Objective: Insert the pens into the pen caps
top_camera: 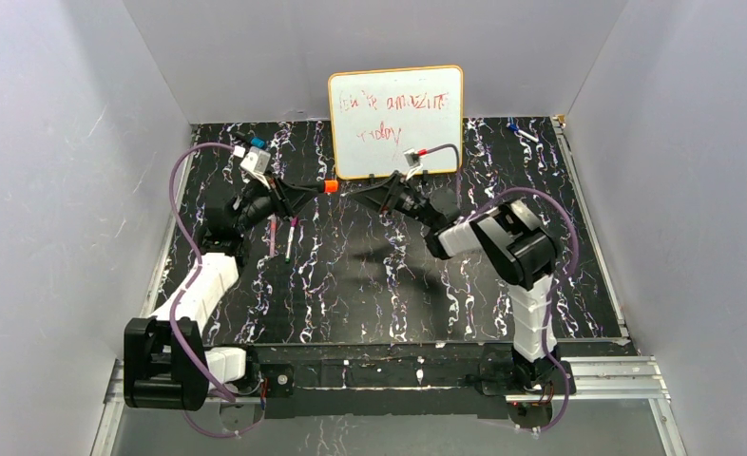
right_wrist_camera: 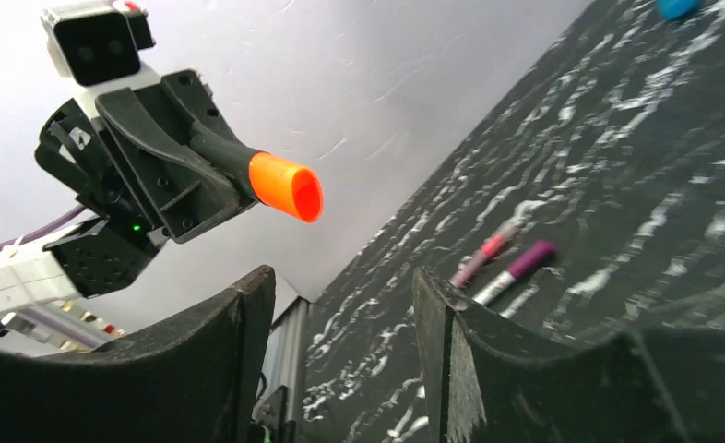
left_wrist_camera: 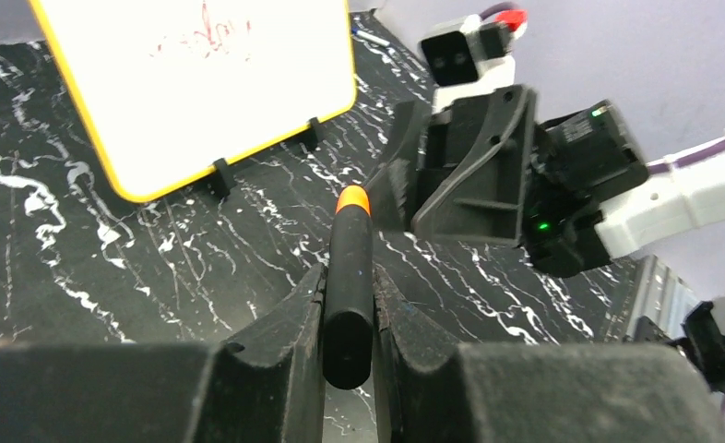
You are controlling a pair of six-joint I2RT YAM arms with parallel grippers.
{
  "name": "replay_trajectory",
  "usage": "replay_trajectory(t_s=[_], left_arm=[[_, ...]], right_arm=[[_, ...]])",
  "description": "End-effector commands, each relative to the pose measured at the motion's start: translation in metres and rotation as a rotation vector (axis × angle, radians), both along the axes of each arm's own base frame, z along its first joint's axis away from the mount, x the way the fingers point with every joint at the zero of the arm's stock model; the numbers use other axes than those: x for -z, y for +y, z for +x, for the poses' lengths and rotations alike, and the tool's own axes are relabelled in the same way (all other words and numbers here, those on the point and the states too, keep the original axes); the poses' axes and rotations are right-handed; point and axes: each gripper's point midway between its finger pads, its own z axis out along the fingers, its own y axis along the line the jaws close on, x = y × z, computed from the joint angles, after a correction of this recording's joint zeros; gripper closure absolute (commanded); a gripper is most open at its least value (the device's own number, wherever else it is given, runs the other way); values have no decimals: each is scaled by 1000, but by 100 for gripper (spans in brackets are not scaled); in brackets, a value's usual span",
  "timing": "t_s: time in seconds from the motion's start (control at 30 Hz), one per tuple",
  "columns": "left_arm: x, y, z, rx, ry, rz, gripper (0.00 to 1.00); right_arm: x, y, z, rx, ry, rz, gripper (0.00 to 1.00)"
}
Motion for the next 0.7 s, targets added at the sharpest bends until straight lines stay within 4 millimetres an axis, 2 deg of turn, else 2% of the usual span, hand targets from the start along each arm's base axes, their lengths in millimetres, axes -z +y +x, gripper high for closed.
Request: replay_trajectory(t_s=[0.0,0.2,0.33,0.5,0.67], left_arm=[[17,5,3,-70,5,142,100],[65,-15,-4,-115,97,278,100],[90,-20,-5,-225,137,320,100],[114,-1,-7,-470,135,455,100],[123,15,-5,-611,134,526,100]], right_arm=[[-86,-57,-13,63,-357,167,35],[-83,-83,-5,122,-361,137,34],[-84,-90,-6,132,-365,130,34],[-84,-96,-6,138,-367,123,33],[-82,-101,-7,138,-362,115,33]])
